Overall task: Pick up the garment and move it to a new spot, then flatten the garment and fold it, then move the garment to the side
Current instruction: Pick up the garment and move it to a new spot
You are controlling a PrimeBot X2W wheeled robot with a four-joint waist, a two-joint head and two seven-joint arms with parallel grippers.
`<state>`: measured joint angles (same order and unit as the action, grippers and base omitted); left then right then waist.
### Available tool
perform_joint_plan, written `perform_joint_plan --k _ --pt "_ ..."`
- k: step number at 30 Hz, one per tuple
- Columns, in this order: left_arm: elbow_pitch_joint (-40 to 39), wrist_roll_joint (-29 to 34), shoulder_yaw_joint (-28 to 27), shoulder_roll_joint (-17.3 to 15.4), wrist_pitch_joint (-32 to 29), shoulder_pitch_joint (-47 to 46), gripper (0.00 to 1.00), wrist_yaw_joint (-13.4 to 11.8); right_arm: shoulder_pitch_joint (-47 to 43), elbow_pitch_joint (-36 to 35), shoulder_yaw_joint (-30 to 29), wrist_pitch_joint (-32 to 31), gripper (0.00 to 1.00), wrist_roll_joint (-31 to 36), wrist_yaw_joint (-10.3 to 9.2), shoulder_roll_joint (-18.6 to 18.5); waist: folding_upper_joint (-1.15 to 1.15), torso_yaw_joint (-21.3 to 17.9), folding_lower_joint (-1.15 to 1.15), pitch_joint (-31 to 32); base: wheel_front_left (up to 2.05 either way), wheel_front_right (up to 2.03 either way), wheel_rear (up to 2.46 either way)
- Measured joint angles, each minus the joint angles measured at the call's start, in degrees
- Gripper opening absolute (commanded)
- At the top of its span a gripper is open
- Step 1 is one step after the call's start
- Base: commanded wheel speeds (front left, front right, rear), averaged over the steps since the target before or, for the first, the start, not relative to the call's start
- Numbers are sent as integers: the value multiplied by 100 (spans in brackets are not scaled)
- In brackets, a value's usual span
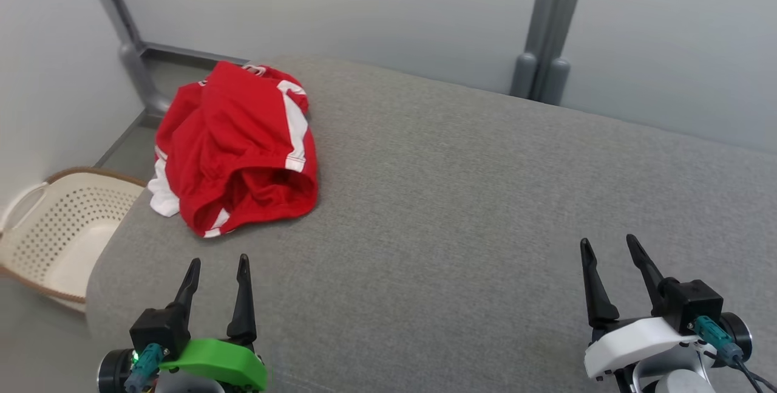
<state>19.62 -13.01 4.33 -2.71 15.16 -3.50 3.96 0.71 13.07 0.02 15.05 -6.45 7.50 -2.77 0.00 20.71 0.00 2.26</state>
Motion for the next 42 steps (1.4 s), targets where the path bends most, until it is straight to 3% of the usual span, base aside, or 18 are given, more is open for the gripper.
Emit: perform_joint_plan --k 10,26,34,42 --pt "-197 -2 -305 -5 1 87 100 -44 226 63 266 1 100 11 0 4 0 779 0 -83 0 0 0" --pt "-300 -52 -447 -4 1 177 100 -136 399 192 358 1 100 35 0 3 0 958 0 -300 0 0 0" --pt "821 -220 -422 -4 -4 -839 100 43 338 136 229 1 100 120 0 3 0 932 0 -345 0 0 0" --pt "2386 -1051 -445 -7 -764 -2646 100 193 285 9 201 1 100 403 0 7 0 793 0 -579 0 0 0"
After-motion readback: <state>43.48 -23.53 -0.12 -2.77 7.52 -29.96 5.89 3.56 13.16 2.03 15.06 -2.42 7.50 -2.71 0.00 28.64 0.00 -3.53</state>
